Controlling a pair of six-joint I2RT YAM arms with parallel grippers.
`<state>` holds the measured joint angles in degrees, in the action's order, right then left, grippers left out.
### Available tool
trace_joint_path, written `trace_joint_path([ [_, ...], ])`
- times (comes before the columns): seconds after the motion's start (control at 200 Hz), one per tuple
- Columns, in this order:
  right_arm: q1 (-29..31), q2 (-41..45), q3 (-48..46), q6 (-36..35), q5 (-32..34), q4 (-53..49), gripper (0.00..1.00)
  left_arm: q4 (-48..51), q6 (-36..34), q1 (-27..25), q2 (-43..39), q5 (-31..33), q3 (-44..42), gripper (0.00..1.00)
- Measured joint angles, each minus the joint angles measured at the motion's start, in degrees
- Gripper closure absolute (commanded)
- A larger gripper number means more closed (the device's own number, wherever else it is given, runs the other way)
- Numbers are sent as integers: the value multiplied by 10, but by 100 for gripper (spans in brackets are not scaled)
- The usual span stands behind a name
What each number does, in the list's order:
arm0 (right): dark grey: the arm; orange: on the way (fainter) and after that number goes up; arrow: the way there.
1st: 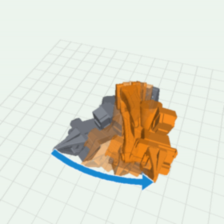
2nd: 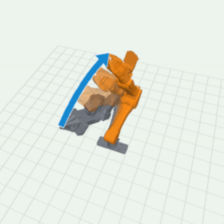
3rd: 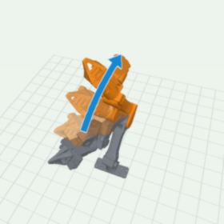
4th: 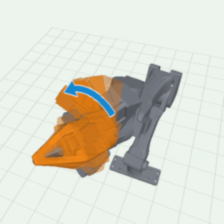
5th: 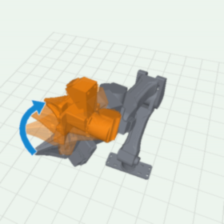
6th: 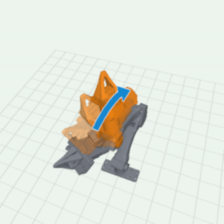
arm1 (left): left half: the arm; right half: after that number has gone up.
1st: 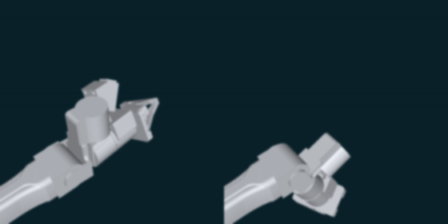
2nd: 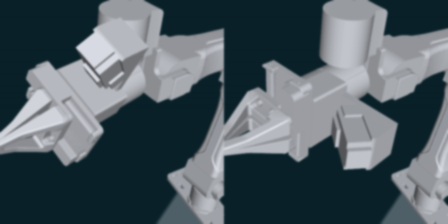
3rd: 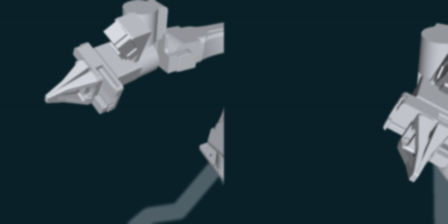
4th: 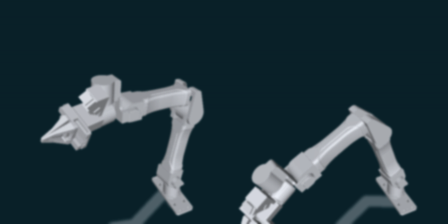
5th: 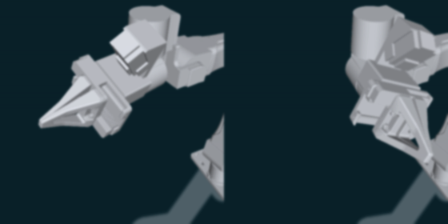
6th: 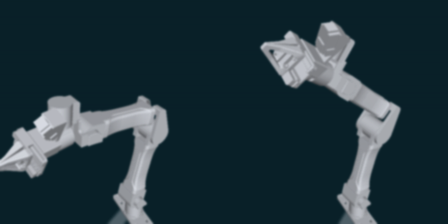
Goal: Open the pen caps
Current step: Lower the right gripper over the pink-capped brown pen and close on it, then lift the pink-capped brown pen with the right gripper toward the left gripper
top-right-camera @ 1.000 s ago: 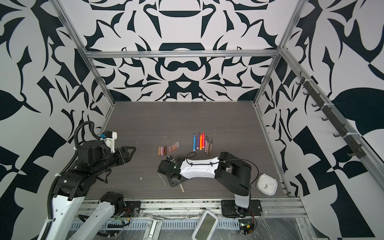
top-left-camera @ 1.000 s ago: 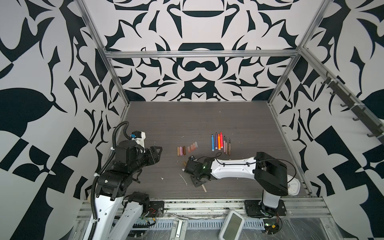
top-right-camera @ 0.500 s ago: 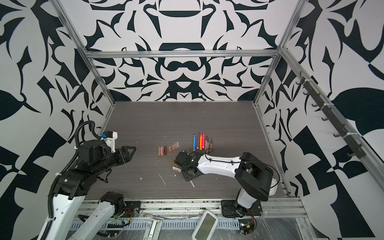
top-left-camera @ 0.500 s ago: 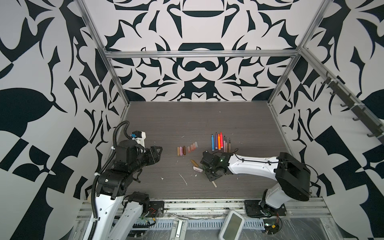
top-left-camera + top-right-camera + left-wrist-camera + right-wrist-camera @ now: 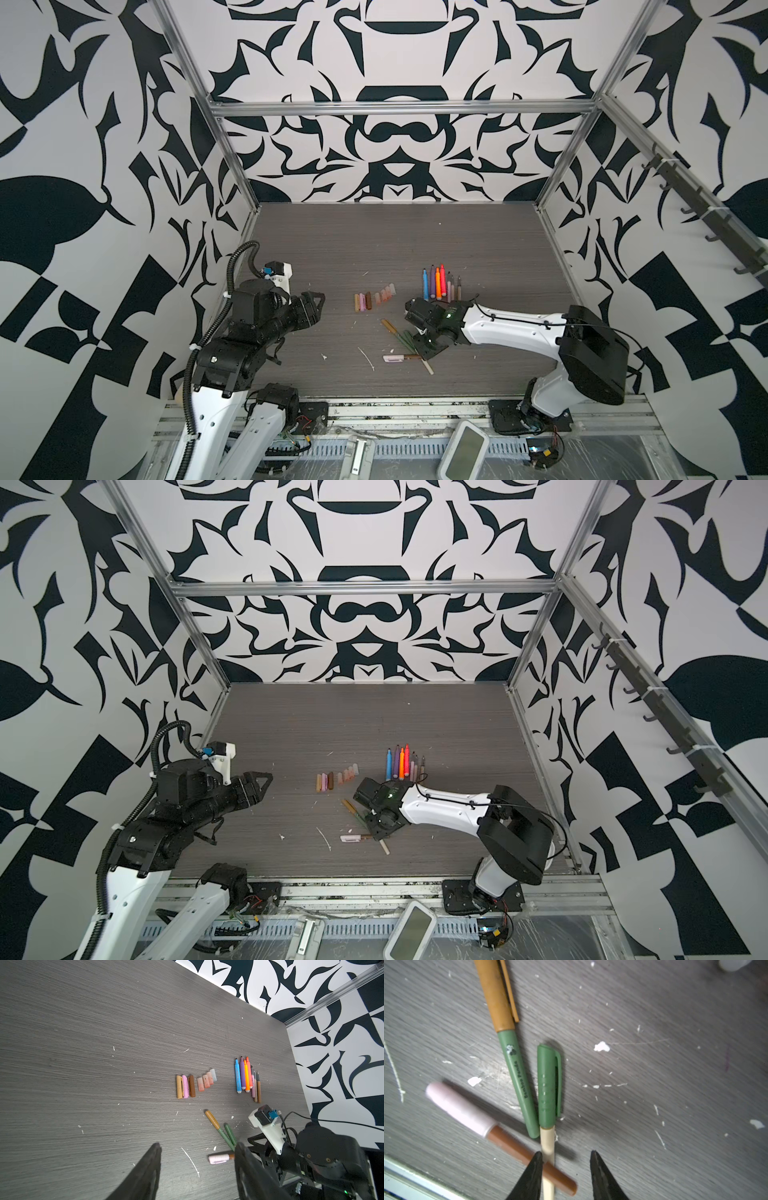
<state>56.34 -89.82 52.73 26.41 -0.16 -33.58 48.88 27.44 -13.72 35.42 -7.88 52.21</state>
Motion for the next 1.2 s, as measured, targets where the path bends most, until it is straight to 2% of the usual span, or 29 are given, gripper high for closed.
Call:
trace_joint_path([
  [0.255,-9,7,-6,-37,-42,8,59,0,0,0,0,0,0,40],
  [0.45,-4,67,-30,-58,-97,10,59,0,0,0,0,0,0,40],
  [0.58,26,101,-34,-70,-116,10,52,0,0,0,1,0,0,41],
  [0.705,104,100,-33,-77,-108,4,52,0,0,0,3,0,0,41],
  [0.825,165,64,-33,-76,-79,-6,55,0,0,0,3,0,0,41],
  [0.965,173,23,-33,-73,-43,-14,57,0,0,0,3,0,0,41],
  [1.2,172,19,-32,-76,-6,-20,58,0,0,0,3,0,0,41],
])
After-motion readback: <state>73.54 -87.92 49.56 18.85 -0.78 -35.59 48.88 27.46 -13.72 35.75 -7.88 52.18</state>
